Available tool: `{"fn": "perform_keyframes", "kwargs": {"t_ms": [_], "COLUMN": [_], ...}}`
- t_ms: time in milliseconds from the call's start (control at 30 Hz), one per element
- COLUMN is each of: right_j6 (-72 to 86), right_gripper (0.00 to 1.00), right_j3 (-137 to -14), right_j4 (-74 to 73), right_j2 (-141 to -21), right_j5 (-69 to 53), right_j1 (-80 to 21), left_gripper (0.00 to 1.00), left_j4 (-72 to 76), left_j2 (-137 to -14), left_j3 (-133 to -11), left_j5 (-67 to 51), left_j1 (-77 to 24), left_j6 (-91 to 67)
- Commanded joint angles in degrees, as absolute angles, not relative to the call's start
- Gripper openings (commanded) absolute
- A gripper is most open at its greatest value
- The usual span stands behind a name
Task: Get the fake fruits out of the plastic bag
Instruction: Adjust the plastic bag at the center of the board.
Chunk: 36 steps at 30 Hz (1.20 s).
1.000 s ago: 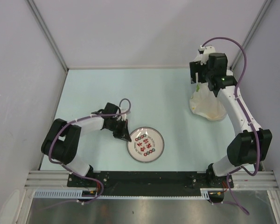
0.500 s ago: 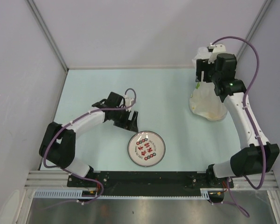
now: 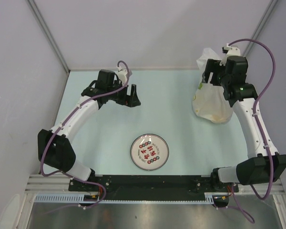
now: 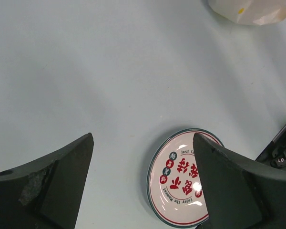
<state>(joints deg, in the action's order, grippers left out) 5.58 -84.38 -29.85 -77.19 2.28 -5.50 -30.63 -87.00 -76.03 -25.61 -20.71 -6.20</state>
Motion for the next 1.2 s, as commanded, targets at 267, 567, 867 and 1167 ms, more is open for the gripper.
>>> {"fn": "perform_keyframes", "kwargs": {"t_ms": [267, 567, 867, 1167], "right_j6": [12.66, 0.89, -7.64, -11.95], "right_gripper": [0.91, 0.0, 0.0, 0.0], "right_j3": [-87.79, -103.76, -119.53, -98.9], "right_j4": [-22.42, -20.04, -19.86, -27.49], "right_j2": [-88.75, -99.83, -105.91, -92.83], "right_j5": [2.28, 6.68, -9.38, -24.07], "right_j1": [-6.94, -15.89, -29.6, -33.48], "left_gripper": [0.92, 0.92, 0.93, 1.0], "left_j4": [-31.11, -31.02, -29.1, -26.89], "left_j2": [-86.49, -84.03, -78.76, -76.2], "left_j3": [-84.55, -82.97, -83.58, -89.47], "left_j5": [-25.66, -24.26, -18.38, -15.99], "left_j1": [-20.92, -20.04, -15.12, -13.71], "left_j6": [-6.77, -6.06, -5.98, -1.68]}}
